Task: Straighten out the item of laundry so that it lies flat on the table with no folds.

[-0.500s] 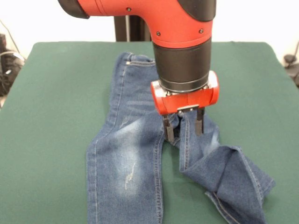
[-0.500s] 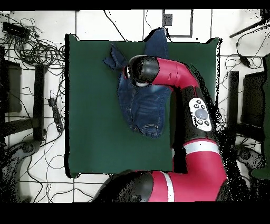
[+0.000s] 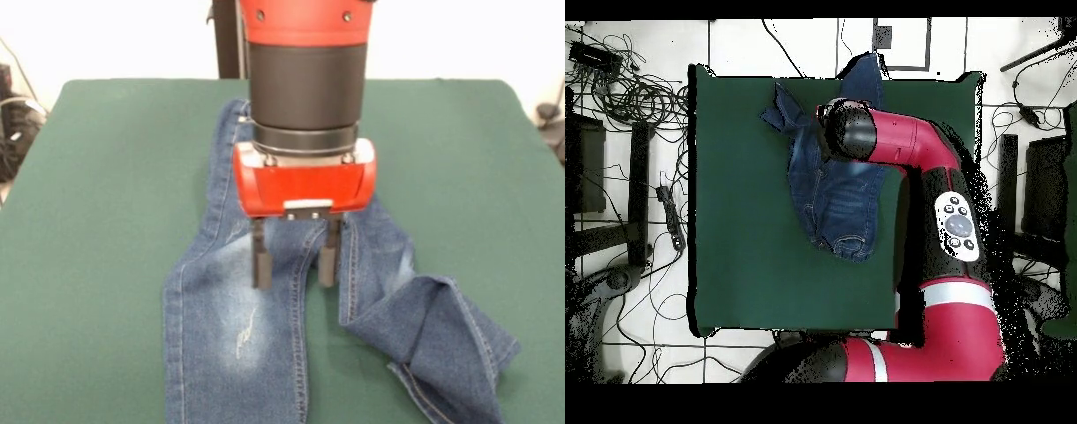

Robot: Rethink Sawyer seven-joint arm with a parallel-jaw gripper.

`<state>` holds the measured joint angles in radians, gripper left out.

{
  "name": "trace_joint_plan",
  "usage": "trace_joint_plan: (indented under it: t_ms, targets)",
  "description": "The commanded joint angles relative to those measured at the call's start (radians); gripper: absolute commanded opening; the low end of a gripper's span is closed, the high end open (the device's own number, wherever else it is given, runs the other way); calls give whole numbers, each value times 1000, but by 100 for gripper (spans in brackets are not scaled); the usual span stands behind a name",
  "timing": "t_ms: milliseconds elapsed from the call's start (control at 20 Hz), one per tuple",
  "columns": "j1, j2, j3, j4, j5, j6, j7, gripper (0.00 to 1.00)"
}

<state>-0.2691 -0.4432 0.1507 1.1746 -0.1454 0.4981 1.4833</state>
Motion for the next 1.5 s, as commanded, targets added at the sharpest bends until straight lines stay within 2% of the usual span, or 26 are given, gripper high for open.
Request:
trace_joint_plan:
  t_ms: [50,250,450,750,1500]
  targets:
    - [72,-5,-48,87,14,-9,252,100]
    - [106,14,-90,28,24,149,217,100]
    - [123,34,-114,-6,23,248,191,100]
    - [125,42,-117,16,26,253,199,100]
    - [114,61,-98,57,35,386,142,100]
